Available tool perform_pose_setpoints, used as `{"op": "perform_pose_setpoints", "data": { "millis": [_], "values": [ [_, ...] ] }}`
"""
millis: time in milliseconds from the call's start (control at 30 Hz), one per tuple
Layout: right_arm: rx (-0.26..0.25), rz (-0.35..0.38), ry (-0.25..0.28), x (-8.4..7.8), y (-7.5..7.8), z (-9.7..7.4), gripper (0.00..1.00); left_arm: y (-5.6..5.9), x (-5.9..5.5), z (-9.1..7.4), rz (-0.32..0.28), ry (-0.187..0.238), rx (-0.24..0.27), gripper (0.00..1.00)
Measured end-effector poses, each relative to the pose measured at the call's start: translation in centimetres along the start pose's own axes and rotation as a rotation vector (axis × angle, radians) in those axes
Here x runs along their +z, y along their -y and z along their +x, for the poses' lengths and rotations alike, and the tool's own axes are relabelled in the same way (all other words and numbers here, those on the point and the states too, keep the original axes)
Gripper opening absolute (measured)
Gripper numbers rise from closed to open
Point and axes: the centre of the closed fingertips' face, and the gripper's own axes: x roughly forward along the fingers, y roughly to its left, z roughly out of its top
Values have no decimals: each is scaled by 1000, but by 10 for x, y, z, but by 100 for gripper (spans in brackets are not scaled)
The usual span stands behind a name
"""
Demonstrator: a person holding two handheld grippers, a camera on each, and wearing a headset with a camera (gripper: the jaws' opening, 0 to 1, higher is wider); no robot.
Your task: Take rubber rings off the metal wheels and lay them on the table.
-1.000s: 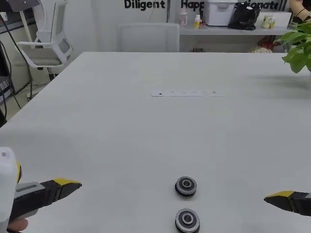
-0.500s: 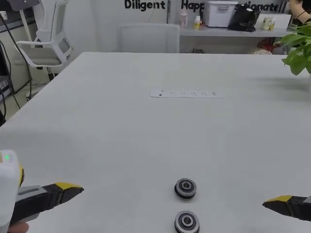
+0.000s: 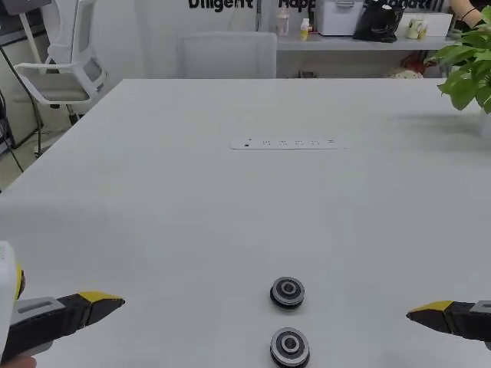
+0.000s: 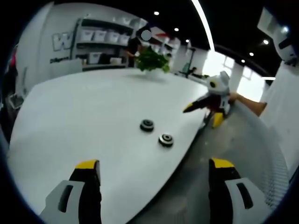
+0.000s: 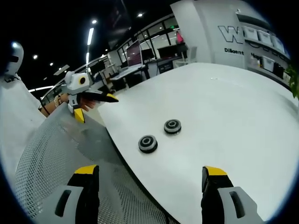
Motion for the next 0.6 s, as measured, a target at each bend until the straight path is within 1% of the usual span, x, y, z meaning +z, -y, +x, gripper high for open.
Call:
{"op": "perform_pose_setpoints", "data": {
  "millis": [100, 167, 233, 400, 533, 600],
  "values": [
    [9, -11, -15, -2, -2, 1, 91, -2, 1, -1, -2, 9, 12, 98],
    [14, -23, -29, -4, -3, 2, 91, -1, 2, -1, -18, 19, 6, 98],
    [11, -26, -32, -4, -3, 2, 91, 0, 2, -1, -24, 18, 0, 98],
    [3, -11, -5, 0, -1, 0, 91, 1, 2, -1, -7, 9, 0, 98],
    [1, -7, -1, 1, 0, 0, 91, 3, 4, -1, -5, 16, -9, 98],
    [8, -17, 0, 1, -1, 1, 91, 2, 5, -1, -10, 28, -11, 99]
  ]
}}
